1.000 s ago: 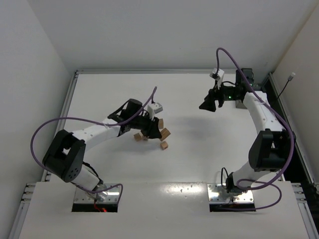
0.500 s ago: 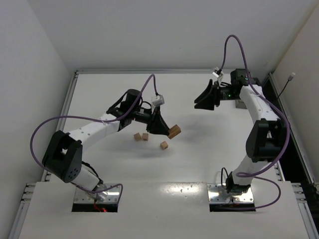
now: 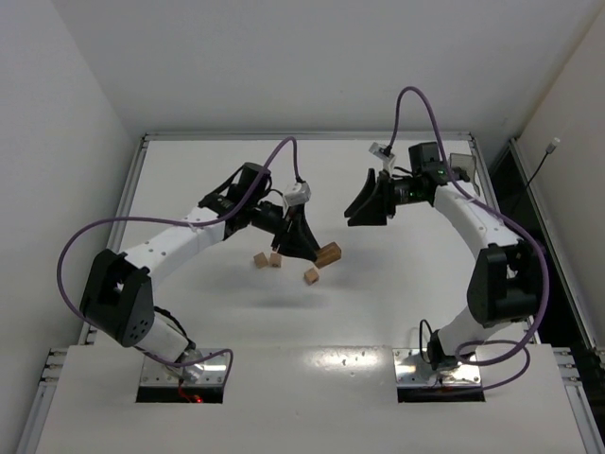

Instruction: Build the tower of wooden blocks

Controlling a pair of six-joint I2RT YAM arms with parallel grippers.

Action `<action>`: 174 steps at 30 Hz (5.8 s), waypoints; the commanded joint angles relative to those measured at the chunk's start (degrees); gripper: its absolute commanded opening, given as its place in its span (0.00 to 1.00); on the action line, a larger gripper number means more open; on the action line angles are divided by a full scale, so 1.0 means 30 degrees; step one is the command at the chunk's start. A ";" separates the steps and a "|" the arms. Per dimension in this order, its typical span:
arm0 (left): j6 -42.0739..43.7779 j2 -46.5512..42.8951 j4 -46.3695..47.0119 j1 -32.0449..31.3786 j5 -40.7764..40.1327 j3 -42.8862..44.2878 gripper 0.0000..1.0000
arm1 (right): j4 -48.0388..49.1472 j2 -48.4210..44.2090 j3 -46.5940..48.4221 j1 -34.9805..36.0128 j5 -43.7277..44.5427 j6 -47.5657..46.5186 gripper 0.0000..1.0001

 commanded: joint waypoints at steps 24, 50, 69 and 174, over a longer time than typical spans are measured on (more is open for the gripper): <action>0.3001 0.0856 -0.2760 0.1634 0.2579 0.2590 0.00 | 0.8517 -0.1503 -0.2009 0.2491 -0.2823 0.7154 0.57; 0.2940 0.2235 -0.3522 0.2836 0.2961 0.4380 0.00 | 1.0570 -0.0390 -0.2009 0.3019 -0.2413 0.9060 0.57; 0.2415 0.2938 -0.3522 0.2836 0.2786 0.5112 0.00 | 1.0394 0.0372 -0.1481 0.3605 -0.1507 0.9060 0.49; -0.8279 -0.2599 0.2484 1.1273 -1.0398 -0.2329 0.35 | -1.3951 1.0743 0.8624 1.0958 3.0080 -1.1653 0.45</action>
